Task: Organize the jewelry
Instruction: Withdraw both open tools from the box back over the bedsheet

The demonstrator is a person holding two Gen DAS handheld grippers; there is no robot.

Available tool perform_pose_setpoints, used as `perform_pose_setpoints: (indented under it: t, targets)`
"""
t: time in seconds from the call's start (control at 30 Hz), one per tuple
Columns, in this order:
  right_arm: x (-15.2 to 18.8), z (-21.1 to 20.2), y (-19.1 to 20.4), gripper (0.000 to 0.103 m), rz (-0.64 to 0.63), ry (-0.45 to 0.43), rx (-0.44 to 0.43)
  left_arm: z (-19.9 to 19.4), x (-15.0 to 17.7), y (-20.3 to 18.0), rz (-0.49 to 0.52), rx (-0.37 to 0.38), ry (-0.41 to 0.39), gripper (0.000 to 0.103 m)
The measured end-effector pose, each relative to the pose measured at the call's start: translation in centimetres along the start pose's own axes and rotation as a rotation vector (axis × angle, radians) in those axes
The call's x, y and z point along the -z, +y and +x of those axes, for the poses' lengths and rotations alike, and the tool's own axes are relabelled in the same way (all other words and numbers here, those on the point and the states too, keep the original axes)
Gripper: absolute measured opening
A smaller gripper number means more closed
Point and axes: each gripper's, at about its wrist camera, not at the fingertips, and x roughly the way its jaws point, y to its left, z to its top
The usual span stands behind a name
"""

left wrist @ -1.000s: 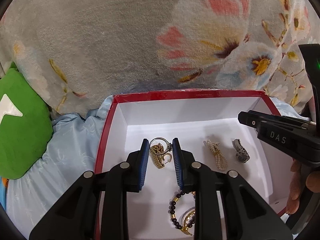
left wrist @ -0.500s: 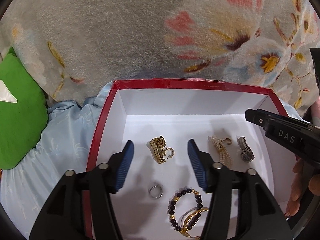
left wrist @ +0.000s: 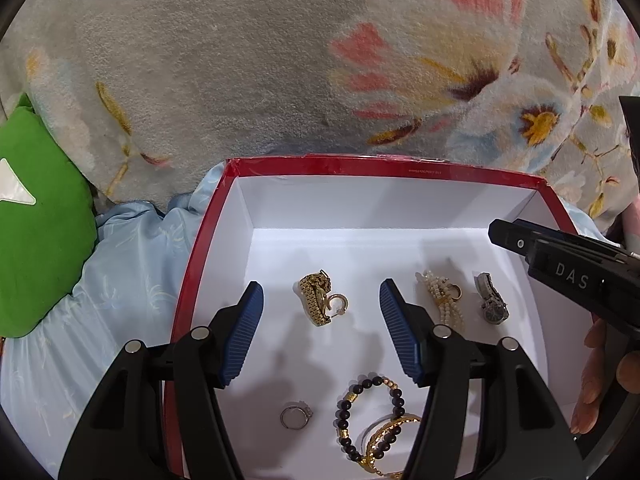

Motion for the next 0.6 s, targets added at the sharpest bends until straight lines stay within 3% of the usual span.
perform_pose_setpoints:
  t: [0.4,0.6]
  targets:
    - [0.0,-0.4,-0.1,0.027,0.002,-0.015,0.004,-0.1,0.0,0.1,-0.003,-0.002,0.001,0.058]
    - [0.9,-3.6,0.5,0.027,-0.038,-0.059,0.016,-2.2,0.3,0.4,0.001,-0.009,-0.02,0.058]
